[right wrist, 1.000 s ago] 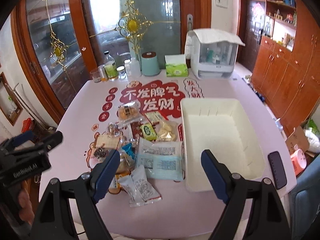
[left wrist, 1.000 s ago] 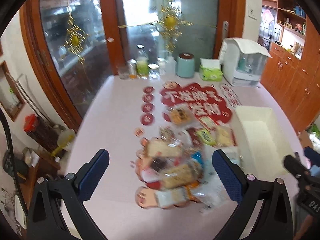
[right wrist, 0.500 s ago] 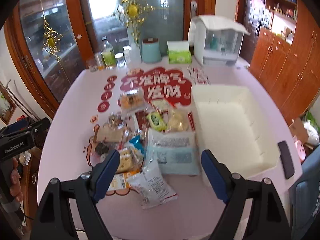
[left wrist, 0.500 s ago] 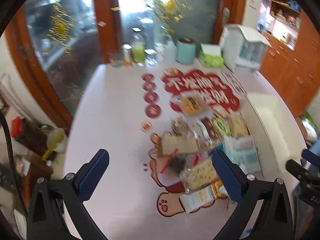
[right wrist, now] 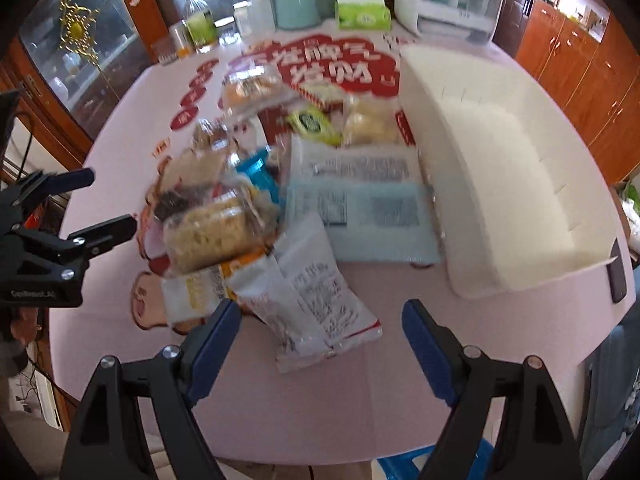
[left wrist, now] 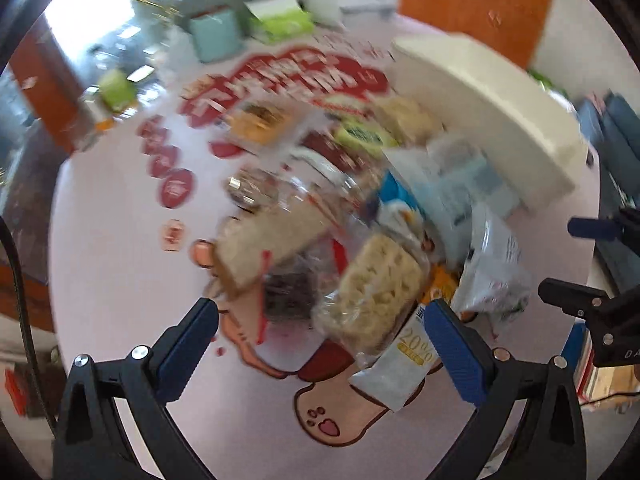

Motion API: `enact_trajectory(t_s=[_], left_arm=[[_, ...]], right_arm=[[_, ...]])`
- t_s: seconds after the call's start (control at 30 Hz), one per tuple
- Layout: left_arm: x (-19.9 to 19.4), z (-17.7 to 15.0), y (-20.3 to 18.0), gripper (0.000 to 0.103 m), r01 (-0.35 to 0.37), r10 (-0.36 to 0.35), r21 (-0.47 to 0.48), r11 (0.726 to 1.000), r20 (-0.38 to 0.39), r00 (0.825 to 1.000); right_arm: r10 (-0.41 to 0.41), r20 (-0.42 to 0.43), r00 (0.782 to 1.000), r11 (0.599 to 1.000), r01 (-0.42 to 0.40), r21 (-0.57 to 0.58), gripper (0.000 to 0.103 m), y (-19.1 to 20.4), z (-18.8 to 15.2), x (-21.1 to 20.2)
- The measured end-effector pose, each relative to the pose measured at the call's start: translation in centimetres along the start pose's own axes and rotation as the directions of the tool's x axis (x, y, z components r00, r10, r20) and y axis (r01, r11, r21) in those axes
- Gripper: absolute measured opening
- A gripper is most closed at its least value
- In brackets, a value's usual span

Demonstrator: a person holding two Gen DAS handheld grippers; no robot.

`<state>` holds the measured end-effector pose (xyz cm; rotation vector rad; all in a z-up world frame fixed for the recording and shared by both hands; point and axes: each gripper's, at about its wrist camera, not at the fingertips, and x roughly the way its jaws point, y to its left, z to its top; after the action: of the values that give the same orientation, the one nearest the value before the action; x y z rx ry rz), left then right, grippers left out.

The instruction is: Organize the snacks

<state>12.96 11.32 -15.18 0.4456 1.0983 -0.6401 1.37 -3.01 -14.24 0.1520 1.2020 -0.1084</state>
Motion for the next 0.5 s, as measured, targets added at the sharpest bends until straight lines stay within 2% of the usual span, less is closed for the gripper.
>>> enact_trajectory(t_s=[0.17, 0.37, 0.5], left_arm=[[3.8, 0.8, -1.0, 0.098, 0.049, -0.043, 0.074, 0.996, -0.087, 0.995], [5.7, 1.0, -1.9, 0.098, 0.097, -0.076, 0.143, 0.985, -0.145, 0.987], [7.3, 1.1, -2.5, 0.093, 0.114, -0.081, 0.167, 0.979, -0.192, 0.978]], right_arm=[[-0.009, -0.031, 0.999, 1.0, 0.008, -0.015, 0.084, -0.3, -0.9, 2.3], [-0.002, -0.037, 0.999, 0.998, -0.001, -0.07, 0.084, 0.0, -1.3, 4.5], [0.008, -0.057, 0.998, 0.996, -0.013, -0.091, 0.084, 0.3, -1.5, 5.8]])
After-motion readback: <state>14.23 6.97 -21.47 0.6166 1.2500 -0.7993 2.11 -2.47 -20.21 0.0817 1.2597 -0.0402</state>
